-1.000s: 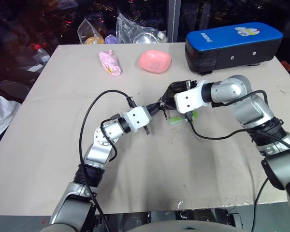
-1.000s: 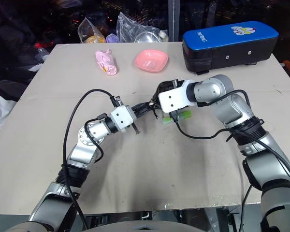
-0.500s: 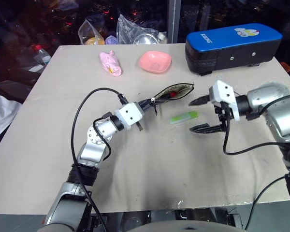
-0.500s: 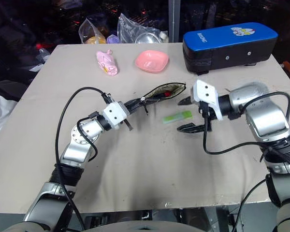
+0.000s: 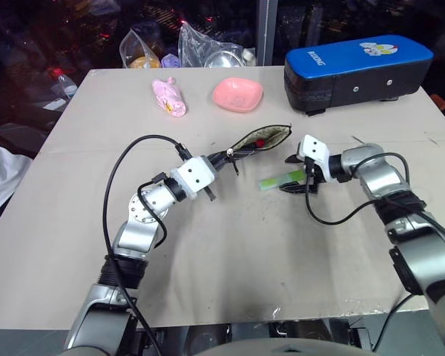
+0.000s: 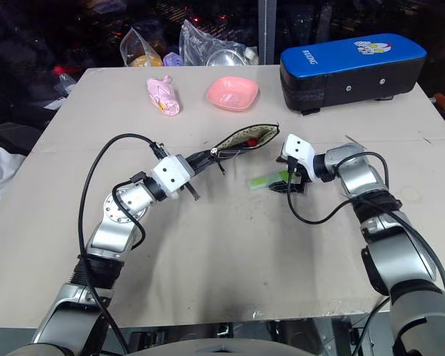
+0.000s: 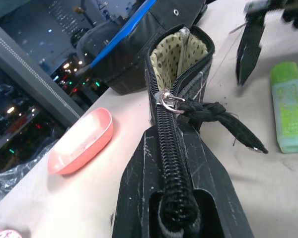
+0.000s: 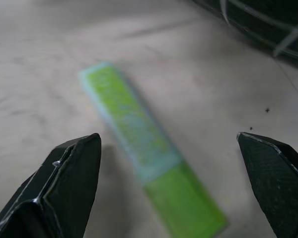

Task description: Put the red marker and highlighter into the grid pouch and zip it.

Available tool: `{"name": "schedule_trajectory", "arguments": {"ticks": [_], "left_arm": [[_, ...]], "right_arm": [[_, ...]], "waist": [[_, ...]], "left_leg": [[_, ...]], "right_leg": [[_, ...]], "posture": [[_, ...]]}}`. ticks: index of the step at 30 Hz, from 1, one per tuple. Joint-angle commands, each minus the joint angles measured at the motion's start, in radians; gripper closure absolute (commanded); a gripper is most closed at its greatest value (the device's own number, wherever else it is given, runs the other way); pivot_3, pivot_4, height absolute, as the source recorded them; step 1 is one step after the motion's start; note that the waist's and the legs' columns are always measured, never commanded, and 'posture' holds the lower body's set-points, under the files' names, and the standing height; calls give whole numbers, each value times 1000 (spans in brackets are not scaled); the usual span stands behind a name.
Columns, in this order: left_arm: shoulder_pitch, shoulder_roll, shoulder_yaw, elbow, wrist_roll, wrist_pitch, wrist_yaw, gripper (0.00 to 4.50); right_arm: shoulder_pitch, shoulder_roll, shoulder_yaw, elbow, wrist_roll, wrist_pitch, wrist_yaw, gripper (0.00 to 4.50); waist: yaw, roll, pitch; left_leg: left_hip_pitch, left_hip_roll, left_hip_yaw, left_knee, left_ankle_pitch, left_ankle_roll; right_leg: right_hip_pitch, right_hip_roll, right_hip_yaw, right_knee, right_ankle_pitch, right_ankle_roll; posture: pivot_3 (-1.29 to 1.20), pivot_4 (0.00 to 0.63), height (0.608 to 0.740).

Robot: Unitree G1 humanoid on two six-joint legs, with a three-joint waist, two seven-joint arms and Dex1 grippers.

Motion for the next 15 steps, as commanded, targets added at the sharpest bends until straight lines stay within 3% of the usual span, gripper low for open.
{"name": "schedule_trajectory", "arguments": {"ticks": [1,4,5,7,8,15], "left_arm": [[11,17,34,-61,-9,17,17,4500],[15,19,32,-72,-8,28,20,4500],[16,19,30,-74,-8,30,21,4500],[15,18,27,-80,-8,36,20,4500],[13,17,25,-80,-9,38,19,4500],[-33,7,2,-36,-12,25,-4,4500]], "right_arm": [[-8,-25,12,17,-23,16,84,824],[22,-54,7,-44,-16,66,137,2361],[30,-64,5,-62,-18,70,143,2545],[49,-89,-1,-115,-17,81,153,3519],[61,-104,-8,-157,-9,100,160,3752],[103,-242,-137,-616,108,249,159,3743]], "waist": [[0,0,0],[1,0,0],[1,0,0],[2,0,0],[1,0,0],[2,1,1]], "left_leg": [[0,0,0,0,0,0],[0,0,-1,0,0,0],[0,0,-1,0,0,0],[0,0,-3,0,0,0],[0,0,-3,0,-1,1],[0,0,-3,0,-2,4]], "right_leg": [[0,-1,0,0,0,0],[0,-1,0,0,0,0],[0,-1,0,0,0,0],[0,-1,0,0,0,0],[0,-1,0,0,0,0],[0,-2,0,1,0,0]], "posture": [[0,150,738],[0,150,738],[0,150,738],[0,150,738],[0,150,738],[0,150,738]]}}
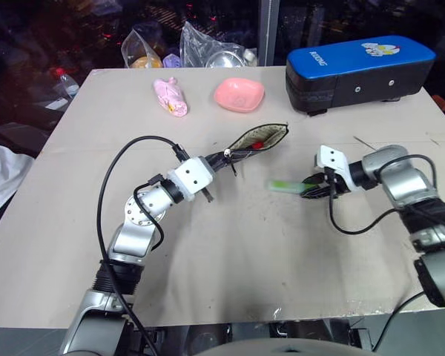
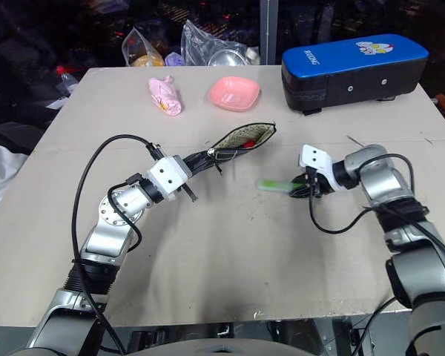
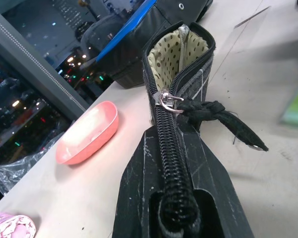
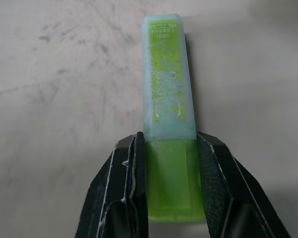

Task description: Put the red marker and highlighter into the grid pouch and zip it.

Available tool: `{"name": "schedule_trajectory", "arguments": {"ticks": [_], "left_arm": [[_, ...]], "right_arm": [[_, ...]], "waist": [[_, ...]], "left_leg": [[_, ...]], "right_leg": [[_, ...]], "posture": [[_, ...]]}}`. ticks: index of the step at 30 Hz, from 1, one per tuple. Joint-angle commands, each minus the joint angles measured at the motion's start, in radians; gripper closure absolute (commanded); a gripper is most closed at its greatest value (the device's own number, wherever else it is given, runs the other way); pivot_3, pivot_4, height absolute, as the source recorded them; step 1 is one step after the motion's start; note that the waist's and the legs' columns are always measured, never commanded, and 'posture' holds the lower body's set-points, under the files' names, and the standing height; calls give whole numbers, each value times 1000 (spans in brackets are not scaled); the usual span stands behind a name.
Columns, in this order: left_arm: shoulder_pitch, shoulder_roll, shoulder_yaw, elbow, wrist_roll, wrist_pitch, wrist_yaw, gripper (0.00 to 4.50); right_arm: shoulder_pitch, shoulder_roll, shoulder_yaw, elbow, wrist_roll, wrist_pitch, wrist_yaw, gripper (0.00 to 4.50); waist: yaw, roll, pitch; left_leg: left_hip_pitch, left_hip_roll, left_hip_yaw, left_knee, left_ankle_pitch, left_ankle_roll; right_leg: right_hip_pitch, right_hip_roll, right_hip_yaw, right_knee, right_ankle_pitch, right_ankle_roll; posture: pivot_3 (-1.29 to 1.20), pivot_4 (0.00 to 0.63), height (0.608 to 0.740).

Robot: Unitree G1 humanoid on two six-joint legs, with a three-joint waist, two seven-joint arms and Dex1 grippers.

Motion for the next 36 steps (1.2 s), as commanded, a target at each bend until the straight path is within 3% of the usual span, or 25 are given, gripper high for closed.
{"name": "schedule_trajectory", "arguments": {"ticks": [1,4,9,16,25,28,30,32,36], "left_arm": [[-44,-5,-2,5,-11,-18,-8,4500],[-59,-16,-9,22,-11,-26,-11,4500],[-80,-30,-25,60,-6,-55,-24,4500],[-119,-45,-43,113,-6,-89,-32,4500],[-146,-81,-66,123,-6,-111,-48,4500],[-147,-92,-85,121,0,-130,-57,4500],[-146,-97,-90,122,0,-131,-56,4500],[-145,-101,-90,126,1,-128,-50,4500],[-136,-108,-81,124,0,-113,-36,4500]], "right_arm": [[-42,-44,-132,-270,95,75,-34,3743],[-71,-48,-160,-349,88,114,-107,3743],[-146,-85,-84,-335,-111,-28,-245,3743],[-195,-87,39,-295,-270,-184,-265,3743],[-280,17,148,-170,-395,-394,-306,3743],[-278,84,148,-169,-365,-396,-303,3743],[-268,108,140,-179,-353,-385,-295,2695],[-257,112,127,-185,-344,-375,-288,2137],[-253,90,62,-244,-291,-282,-271,165]], "waist": [[-3,1,0],[-8,1,0],[-4,1,0],[-4,0,1],[-6,0,1],[-6,0,1],[-5,0,1],[-3,0,1],[-2,0,1]], "left_leg": [[0,0,0,0,0,0],[1,0,0,0,0,0],[1,0,0,0,0,0],[0,0,3,0,0,0],[0,0,4,0,2,-4],[0,0,5,0,2,-4],[0,0,6,0,2,-4],[-1,1,6,0,2,-4],[-1,0,6,1,2,-4]], "right_leg": [[0,0,0,1,0,0],[-1,2,1,2,0,0],[-1,2,1,2,0,0],[-2,2,2,1,0,0],[-4,3,3,3,0,0],[-4,3,3,2,0,0],[-4,2,3,3,0,0],[-4,2,3,3,0,0],[-4,2,3,3,0,0]], "posture": [[0,150,738],[0,150,738],[0,150,738],[0,150,738],[0,150,738],[0,150,738],[0,150,738],[0,150,738],[0,150,738]]}}
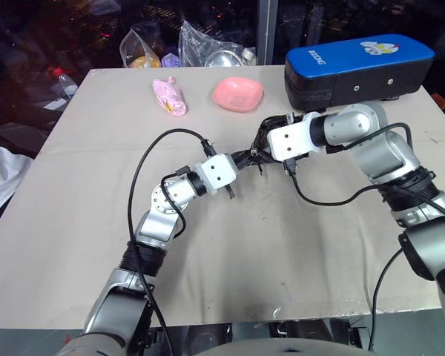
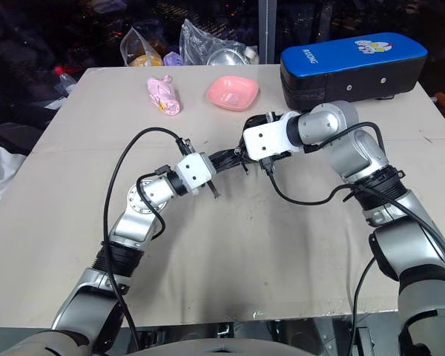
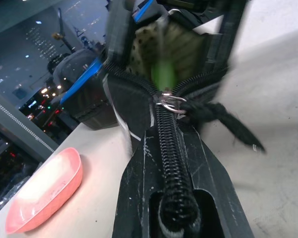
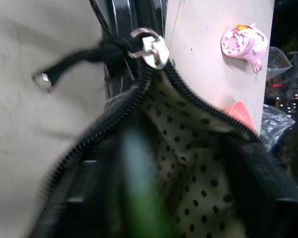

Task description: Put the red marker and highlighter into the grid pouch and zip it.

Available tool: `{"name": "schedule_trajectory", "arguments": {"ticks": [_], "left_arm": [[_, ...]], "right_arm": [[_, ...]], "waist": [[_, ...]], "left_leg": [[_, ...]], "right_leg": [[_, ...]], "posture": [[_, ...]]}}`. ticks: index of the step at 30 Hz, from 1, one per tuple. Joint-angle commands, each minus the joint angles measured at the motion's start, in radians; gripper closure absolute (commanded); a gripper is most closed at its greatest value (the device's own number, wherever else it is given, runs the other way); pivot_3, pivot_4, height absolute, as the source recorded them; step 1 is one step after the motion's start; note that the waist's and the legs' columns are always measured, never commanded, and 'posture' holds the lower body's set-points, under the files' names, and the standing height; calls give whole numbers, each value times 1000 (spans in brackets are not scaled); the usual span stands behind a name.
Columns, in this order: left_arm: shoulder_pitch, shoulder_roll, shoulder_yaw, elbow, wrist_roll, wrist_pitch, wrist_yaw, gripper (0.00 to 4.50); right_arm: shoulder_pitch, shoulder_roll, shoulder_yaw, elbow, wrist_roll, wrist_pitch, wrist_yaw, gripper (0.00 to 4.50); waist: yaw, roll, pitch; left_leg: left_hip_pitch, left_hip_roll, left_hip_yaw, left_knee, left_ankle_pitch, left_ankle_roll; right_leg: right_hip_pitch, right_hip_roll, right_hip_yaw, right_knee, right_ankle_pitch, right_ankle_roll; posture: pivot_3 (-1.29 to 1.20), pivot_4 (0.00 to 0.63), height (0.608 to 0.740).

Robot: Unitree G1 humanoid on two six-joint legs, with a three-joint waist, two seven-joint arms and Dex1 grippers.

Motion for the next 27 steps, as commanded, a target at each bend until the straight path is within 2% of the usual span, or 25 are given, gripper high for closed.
{"name": "schedule_trajectory", "arguments": {"ticks": [1,6,12,16,20,27], "left_arm": [[-4,-11,10,-24,-12,-6,18,4500],[4,-34,24,-27,-37,28,29,4500],[-22,-84,50,-52,-98,113,44,4500],[-10,-102,54,-76,-117,156,53,4500],[12,-113,60,-105,-129,195,56,4500],[8,-110,63,-130,-143,234,49,4500]], "right_arm": [[-19,-31,-115,-105,88,121,24,29],[13,-45,-240,-343,309,490,103,29],[186,66,-390,-622,572,986,-54,29],[296,139,-438,-765,713,1246,-157,29],[368,249,-456,-787,714,1346,-343,29],[447,421,-459,-761,680,1276,-593,29]], "waist": [[0,0,0],[0,0,0],[-2,0,0],[-1,0,0],[-4,-1,0],[-4,-1,0]], "left_leg": [[0,0,0,0,0,0],[0,0,-2,0,0,0],[-1,0,-5,1,-2,3],[-2,0,-6,1,-2,3],[-2,0,-7,1,-2,3],[-2,-1,-7,1,-1,2]], "right_leg": [[0,0,0,0,0,0],[0,0,0,0,0,0],[1,0,-1,1,0,0],[1,-1,-2,1,0,0],[1,0,-2,1,0,0],[1,1,-3,1,0,0]], "posture": [[0,150,738],[0,150,738],[0,150,738],[0,150,738],[0,150,738],[0,150,738]]}}
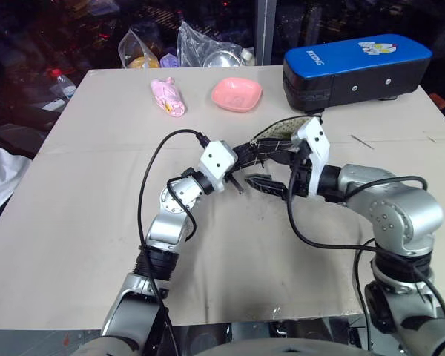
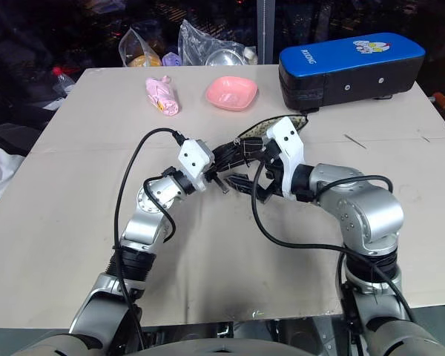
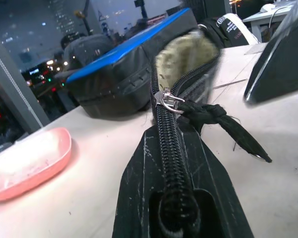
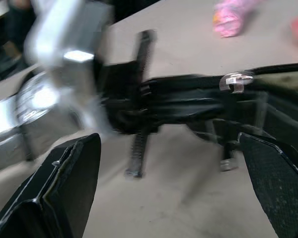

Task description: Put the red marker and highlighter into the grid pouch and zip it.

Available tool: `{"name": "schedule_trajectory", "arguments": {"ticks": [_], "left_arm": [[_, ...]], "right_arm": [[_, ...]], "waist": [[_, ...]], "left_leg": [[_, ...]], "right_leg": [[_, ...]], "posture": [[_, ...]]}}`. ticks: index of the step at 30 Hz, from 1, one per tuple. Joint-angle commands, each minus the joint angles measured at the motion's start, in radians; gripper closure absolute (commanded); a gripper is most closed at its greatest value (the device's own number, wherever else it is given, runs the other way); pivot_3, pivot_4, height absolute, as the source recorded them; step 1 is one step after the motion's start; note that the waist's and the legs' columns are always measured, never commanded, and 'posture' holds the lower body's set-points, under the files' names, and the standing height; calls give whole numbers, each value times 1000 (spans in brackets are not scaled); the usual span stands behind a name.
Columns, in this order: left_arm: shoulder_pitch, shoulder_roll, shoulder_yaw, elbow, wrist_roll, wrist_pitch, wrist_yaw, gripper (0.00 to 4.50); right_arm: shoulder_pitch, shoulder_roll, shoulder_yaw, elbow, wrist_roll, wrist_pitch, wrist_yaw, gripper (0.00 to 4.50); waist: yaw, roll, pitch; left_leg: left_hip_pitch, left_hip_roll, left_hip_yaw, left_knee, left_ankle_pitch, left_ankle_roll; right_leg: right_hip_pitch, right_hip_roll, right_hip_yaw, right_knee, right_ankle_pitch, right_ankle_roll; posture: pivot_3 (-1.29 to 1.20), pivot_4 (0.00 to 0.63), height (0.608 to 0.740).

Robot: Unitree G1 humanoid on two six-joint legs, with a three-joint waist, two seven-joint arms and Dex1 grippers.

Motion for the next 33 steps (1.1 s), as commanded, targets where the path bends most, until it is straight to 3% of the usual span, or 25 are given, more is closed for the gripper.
{"name": "schedule_trajectory", "arguments": {"ticks": [1,10,23,24,25,29,33], "left_arm": [[-17,8,17,-53,-19,1,-4,4500],[-8,25,18,-50,-22,0,-25,4500],[3,25,9,-63,-7,-2,-15,4500],[4,24,8,-64,-6,-2,-15,4500],[5,24,7,-65,-5,-2,-14,4500],[8,24,7,-69,-3,0,-11,4500],[11,24,7,-70,-2,0,-11,4500]], "right_arm": [[21,46,-1,-3,-13,-57,-104,29],[23,157,-26,57,3,-109,-253,29],[15,187,-3,99,40,-160,-289,29],[15,189,-3,99,45,-158,-290,539],[15,192,-2,99,50,-156,-292,712],[18,194,-3,98,67,-140,-307,2781],[19,191,1,100,80,-134,-321,2781]], "waist": [[0,0,0],[-1,0,0],[-2,0,0],[-2,0,0],[-2,0,0],[-2,0,0],[-2,0,0]], "left_leg": [[0,0,0,0,0,0],[0,0,0,0,1,-2],[0,0,0,-1,-1,1],[0,0,0,-1,-1,1],[0,0,0,-1,-1,1],[0,0,0,-1,-1,1],[0,0,0,-1,-1,1]], "right_leg": [[0,0,0,0,0,0],[0,0,0,-1,0,0],[0,0,0,-1,0,0],[0,0,0,-1,0,0],[0,0,0,-1,0,0],[0,0,0,-1,0,0],[0,0,0,-1,0,0]], "posture": [[0,150,738],[0,150,738],[0,150,738],[0,150,738],[0,150,738],[0,150,738],[0,150,738]]}}
